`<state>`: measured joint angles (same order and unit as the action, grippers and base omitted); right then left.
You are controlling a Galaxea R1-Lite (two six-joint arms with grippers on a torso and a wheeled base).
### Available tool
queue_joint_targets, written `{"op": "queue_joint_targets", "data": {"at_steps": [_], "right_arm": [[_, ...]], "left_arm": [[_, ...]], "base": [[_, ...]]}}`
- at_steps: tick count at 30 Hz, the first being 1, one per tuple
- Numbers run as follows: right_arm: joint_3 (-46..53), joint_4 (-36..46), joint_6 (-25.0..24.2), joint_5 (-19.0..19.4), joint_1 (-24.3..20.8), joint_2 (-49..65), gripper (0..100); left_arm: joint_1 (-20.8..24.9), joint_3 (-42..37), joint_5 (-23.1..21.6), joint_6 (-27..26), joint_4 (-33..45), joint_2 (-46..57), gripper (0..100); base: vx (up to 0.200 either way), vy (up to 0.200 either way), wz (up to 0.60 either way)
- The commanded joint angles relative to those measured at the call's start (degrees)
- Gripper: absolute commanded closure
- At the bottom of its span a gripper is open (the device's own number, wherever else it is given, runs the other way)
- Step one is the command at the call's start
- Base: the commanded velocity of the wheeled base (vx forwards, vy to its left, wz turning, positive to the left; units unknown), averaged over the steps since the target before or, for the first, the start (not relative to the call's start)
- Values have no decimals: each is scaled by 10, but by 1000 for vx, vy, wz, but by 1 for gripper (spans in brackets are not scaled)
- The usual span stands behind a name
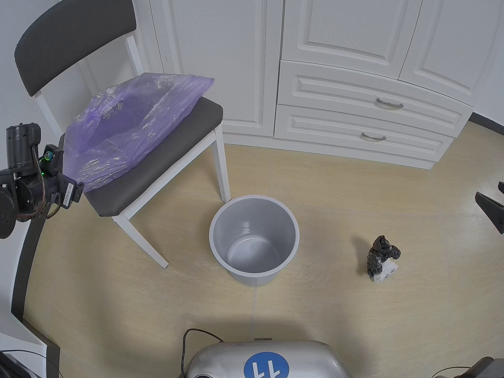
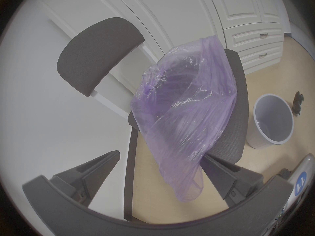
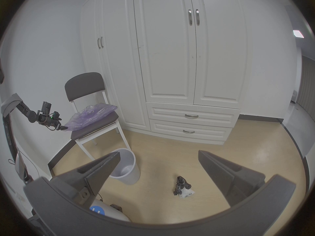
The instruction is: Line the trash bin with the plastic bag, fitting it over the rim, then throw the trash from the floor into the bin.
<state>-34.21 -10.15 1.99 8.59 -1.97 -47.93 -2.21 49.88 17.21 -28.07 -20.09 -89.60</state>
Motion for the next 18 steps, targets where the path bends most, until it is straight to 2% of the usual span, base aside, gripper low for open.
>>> {"op": "queue_joint_targets", "data": {"at_steps": [1,9,18], "right_arm": [[0,-1,0,0,1,1,0],[0,-1,0,0,1,1,0],[0,-1,0,0,2,0,0]], "left_arm": [[2,1,0,0,0,-1,0],[46,-22,0,2,30,37,0],[32,-13,1,3,12,6,0]], "base": [[0,0,0],[0,0,0],[0,0,0]]}}
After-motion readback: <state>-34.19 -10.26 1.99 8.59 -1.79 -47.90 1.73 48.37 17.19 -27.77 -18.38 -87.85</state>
